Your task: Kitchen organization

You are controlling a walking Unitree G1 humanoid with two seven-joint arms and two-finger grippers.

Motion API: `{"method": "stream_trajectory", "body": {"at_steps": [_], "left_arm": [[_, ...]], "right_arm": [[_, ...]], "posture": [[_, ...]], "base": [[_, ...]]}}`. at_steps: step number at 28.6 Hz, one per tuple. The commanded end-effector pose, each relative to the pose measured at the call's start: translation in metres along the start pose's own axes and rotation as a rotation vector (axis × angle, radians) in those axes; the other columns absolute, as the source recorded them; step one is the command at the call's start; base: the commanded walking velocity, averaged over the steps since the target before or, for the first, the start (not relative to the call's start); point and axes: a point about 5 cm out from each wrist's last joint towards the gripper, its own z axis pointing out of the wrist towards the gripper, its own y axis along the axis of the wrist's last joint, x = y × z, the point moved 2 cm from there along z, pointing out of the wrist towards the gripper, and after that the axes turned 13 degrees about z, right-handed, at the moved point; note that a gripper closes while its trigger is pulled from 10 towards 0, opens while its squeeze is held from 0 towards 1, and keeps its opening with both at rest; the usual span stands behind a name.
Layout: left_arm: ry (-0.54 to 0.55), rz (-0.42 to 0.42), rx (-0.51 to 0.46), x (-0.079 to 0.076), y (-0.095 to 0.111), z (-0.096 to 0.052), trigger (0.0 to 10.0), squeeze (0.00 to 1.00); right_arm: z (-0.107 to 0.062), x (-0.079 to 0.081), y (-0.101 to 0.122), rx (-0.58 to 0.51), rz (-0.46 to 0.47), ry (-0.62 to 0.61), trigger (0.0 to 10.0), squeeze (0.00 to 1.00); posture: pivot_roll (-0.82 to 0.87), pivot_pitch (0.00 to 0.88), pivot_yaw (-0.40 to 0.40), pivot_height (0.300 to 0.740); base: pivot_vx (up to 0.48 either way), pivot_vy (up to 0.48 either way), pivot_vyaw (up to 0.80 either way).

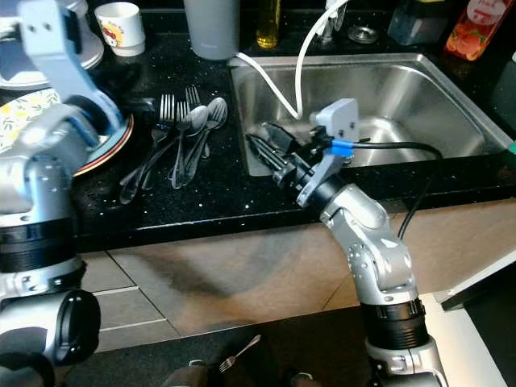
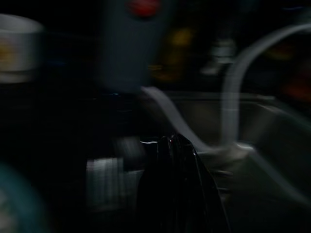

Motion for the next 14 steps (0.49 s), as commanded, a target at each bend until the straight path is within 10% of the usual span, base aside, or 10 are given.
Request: {"method": "stream_trajectory", "body": {"at_steps": [1,5,6,13,14], "left_arm": [[-0.14,-0.024,0.007,-0.015,0.001,0.001,10.0,0.0],[-0.158,0.029,0.001,-0.007,0.006,-0.007,10.0,0.0],[-0.164,0.048,0.016,-0.002,0.005,-0.011,10.0,1.0],[-0.16,0.157,0.102,0.012,-0.003,-0.022,10.0,1.0],[-0.169,0.167,0.157,0.013,-0.01,-0.027,10.0,0.0]], "right_arm": [[-0.004,-0.002,0.007,-0.021,0.0,-0.021,10.0,0.0],[-0.01,-0.004,0.009,-0.029,0.0,-0.041,10.0,0.0],[-0.01,-0.003,0.008,-0.029,0.002,-0.044,10.0,0.0],[-0.01,-0.003,0.007,-0.03,0.011,-0.048,10.0,0.0],[-0.009,-0.003,0.006,-0.031,0.014,-0.045,10.0,0.0]], "posture": [[0.14,0.15,0.013,0.74],[0.13,0.151,0.024,0.74],[0.13,0.151,0.028,0.74],[0.15,0.15,0.027,0.74],[0.16,0.15,0.022,0.74]], "base": [[0.0,0.0,0.0],[0.0,0.0,0.0],[0.0,0.0,0.0],[0.0,0.0,0.0],[0.0,0.0,0.0]]}}
